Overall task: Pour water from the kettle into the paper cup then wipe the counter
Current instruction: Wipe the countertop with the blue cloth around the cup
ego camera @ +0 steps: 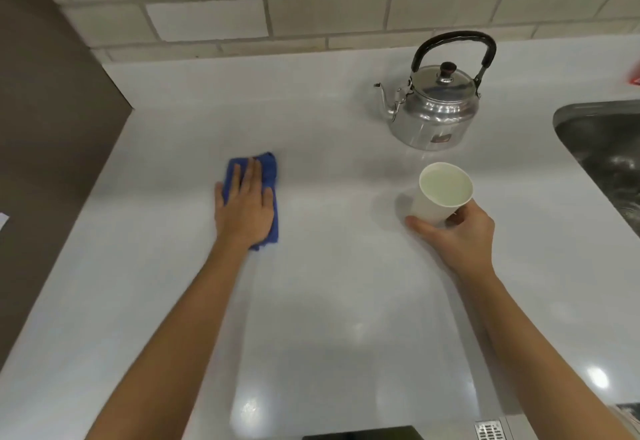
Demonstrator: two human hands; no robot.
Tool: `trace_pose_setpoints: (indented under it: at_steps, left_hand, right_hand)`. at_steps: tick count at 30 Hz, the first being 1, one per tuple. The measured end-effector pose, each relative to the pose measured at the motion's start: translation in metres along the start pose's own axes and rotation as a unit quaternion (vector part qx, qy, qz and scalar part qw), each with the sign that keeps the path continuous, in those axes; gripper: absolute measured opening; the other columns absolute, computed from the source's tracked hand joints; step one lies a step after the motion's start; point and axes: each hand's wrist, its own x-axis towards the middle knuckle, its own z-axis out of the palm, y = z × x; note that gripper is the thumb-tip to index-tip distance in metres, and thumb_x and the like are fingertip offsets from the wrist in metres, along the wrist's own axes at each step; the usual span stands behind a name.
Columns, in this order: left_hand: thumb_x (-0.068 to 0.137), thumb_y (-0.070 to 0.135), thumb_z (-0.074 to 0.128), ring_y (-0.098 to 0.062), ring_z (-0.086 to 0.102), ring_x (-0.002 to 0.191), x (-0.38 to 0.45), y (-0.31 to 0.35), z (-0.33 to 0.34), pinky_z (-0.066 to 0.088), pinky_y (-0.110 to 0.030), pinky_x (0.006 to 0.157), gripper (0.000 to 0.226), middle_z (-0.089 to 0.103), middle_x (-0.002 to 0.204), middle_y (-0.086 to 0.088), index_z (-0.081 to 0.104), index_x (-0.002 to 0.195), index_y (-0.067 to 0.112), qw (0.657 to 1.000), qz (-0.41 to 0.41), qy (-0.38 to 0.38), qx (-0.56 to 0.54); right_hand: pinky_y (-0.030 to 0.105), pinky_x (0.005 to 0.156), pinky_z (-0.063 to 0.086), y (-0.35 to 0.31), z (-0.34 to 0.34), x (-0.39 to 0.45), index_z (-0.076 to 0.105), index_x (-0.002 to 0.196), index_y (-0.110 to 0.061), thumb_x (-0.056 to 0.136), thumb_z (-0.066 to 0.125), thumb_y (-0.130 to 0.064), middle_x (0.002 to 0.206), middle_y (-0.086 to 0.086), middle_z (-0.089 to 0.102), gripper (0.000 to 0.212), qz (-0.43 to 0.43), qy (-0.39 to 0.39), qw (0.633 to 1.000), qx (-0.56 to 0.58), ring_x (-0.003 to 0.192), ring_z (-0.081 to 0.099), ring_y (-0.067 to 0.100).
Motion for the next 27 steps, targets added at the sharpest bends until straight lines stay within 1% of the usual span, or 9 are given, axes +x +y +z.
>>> trace_pose_setpoints:
  at_steps: [3, 6, 9, 13, 15, 19, 22, 25, 27]
  left_hand:
    - [0.103, 0.032, 0.025, -0.02, 0.0, 0.152, 0.002, 0.026, 0.007, -0.002, -0.049, 0.122, 0.06, 0.003, 0.166, 0.004, 0.001, 0.156, 0.015, 0.999, -0.034, 0.003, -0.006]
    - [0.103, 0.034, 0.025, -0.023, -0.002, 0.152, -0.047, 0.073, 0.026, -0.004, -0.048, 0.122, 0.061, 0.002, 0.166, 0.003, 0.001, 0.156, 0.016, 0.998, 0.059, 0.012, 0.0]
    - [0.1, 0.036, 0.014, -0.026, -0.003, 0.152, -0.114, 0.101, 0.041, -0.004, -0.05, 0.122, 0.061, 0.003, 0.165, 0.001, 0.0, 0.156, 0.015, 0.986, 0.166, 0.004, 0.02]
    - [0.1, 0.039, 0.006, -0.019, -0.004, 0.152, -0.146, 0.085, 0.042, 0.0, -0.053, 0.122, 0.06, 0.0, 0.165, 0.005, 0.002, 0.156, 0.019, 0.977, 0.208, -0.024, 0.034]
    - [0.1, 0.042, 0.005, -0.013, -0.009, 0.151, -0.135, 0.063, 0.035, -0.004, -0.053, 0.122, 0.059, -0.004, 0.164, 0.01, 0.0, 0.156, 0.022, 0.979, 0.197, -0.025, 0.04]
    - [0.103, 0.04, 0.019, -0.009, -0.006, 0.151, -0.091, 0.01, 0.018, -0.006, -0.054, 0.119, 0.058, -0.001, 0.164, 0.014, 0.001, 0.156, 0.025, 0.994, 0.105, -0.004, 0.041]
    - [0.103, 0.039, 0.024, -0.008, -0.001, 0.151, -0.057, -0.024, 0.004, -0.003, -0.058, 0.119, 0.058, 0.003, 0.164, 0.014, 0.004, 0.156, 0.026, 0.999, 0.034, 0.007, 0.022]
    - [0.103, 0.039, 0.021, -0.009, -0.003, 0.151, -0.035, -0.044, -0.006, -0.006, -0.062, 0.118, 0.057, 0.003, 0.164, 0.013, 0.002, 0.156, 0.026, 1.0, -0.001, -0.002, -0.003]
    - [0.103, 0.038, 0.019, -0.01, -0.003, 0.151, -0.025, -0.052, -0.01, -0.008, -0.062, 0.117, 0.056, 0.004, 0.164, 0.012, 0.003, 0.156, 0.026, 1.0, -0.015, -0.003, -0.013]
  right_hand:
    - [0.003, 0.062, 0.045, 0.0, 0.0, 0.0, 0.064, 0.098, -0.029, 0.057, 0.094, -0.025, 0.087, -0.021, 0.069, 0.051, 0.002, 0.0, 1.0, -0.007, 0.072, 0.063, -0.014]
    - [0.003, 0.063, 0.045, 0.002, 0.0, 0.0, 0.064, 0.1, -0.026, 0.058, 0.093, -0.026, 0.088, -0.019, 0.07, 0.051, 0.005, -0.006, 1.0, -0.014, 0.073, 0.062, -0.014]
    - [0.002, 0.064, 0.044, 0.0, -0.001, 0.001, 0.063, 0.102, -0.025, 0.059, 0.094, -0.028, 0.088, -0.018, 0.068, 0.053, -0.002, -0.005, 1.0, -0.026, 0.075, 0.061, -0.017]
    - [0.007, 0.066, 0.047, 0.001, -0.001, 0.001, 0.064, 0.105, -0.025, 0.059, 0.094, -0.033, 0.091, -0.014, 0.07, 0.055, -0.002, -0.002, 0.999, -0.036, 0.08, 0.065, -0.007]
    - [0.016, 0.069, 0.051, -0.001, -0.001, 0.002, 0.066, 0.104, -0.024, 0.058, 0.093, -0.034, 0.089, -0.014, 0.071, 0.055, 0.009, 0.005, 0.999, -0.038, 0.081, 0.068, 0.0]
    - [0.031, 0.073, 0.058, -0.01, 0.0, 0.002, 0.068, 0.095, -0.025, 0.053, 0.093, -0.038, 0.082, -0.019, 0.07, 0.05, 0.022, 0.012, 0.998, -0.051, 0.079, 0.067, -0.003]
    - [0.031, 0.074, 0.059, -0.019, 0.01, -0.001, 0.068, 0.093, -0.027, 0.052, 0.093, -0.041, 0.081, -0.02, 0.07, 0.05, 0.016, -0.004, 0.999, -0.041, 0.079, 0.067, -0.003]
    - [0.026, 0.073, 0.057, -0.034, 0.028, -0.006, 0.069, 0.094, -0.027, 0.048, 0.089, -0.05, 0.081, -0.022, 0.069, 0.055, 0.0, -0.026, 0.999, -0.022, 0.08, 0.066, -0.006]
    - [0.028, 0.074, 0.057, -0.042, 0.042, -0.008, 0.071, 0.095, -0.023, 0.045, 0.086, -0.054, 0.081, -0.016, 0.072, 0.061, -0.016, -0.037, 0.999, -0.01, 0.081, 0.069, 0.002]
